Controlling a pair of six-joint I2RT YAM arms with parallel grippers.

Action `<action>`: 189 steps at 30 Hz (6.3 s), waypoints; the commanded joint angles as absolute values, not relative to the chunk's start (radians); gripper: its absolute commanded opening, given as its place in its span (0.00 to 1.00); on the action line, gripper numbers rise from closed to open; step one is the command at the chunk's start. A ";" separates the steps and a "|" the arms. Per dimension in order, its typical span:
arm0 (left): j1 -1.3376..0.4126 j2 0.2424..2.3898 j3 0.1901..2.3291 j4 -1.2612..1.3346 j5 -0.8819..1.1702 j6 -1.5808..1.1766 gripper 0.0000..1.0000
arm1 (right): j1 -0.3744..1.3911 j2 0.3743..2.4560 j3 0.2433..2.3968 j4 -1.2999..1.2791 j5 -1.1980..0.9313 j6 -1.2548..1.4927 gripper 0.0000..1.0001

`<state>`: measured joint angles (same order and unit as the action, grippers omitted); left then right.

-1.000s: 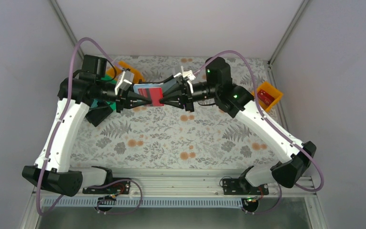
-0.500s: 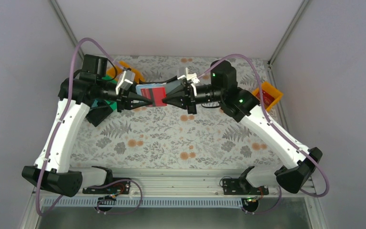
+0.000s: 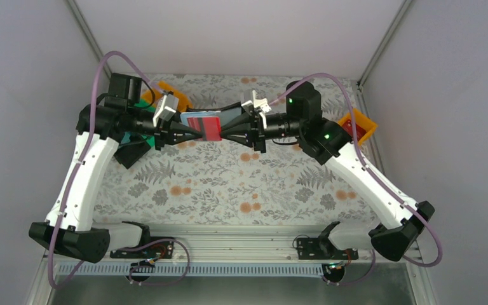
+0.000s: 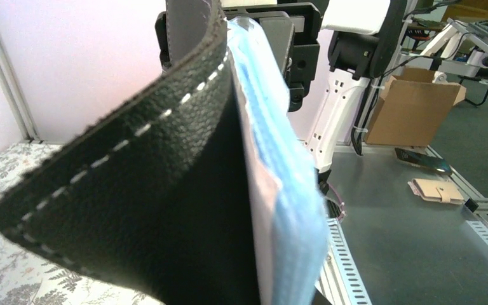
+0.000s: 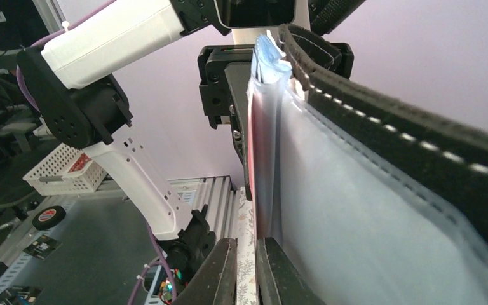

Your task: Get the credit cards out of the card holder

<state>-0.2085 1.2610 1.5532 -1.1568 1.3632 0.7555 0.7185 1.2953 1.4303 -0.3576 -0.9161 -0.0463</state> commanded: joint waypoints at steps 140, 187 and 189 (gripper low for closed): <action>-0.327 2.158 1.234 -0.823 1.149 0.412 0.38 | 0.799 1.219 1.235 0.037 0.495 -0.903 0.04; -0.377 1.396 1.996 -1.326 0.828 0.794 0.02 | 0.819 1.339 1.544 -0.590 -0.492 -0.491 0.04; -0.373 1.383 2.048 -1.307 0.873 0.766 0.02 | 0.811 1.299 1.490 -0.502 -0.453 -0.442 0.29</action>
<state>-0.3790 1.4178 1.9503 -1.3693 0.7742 0.8024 0.7986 1.3632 1.5387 -0.5735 -0.4820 -0.5007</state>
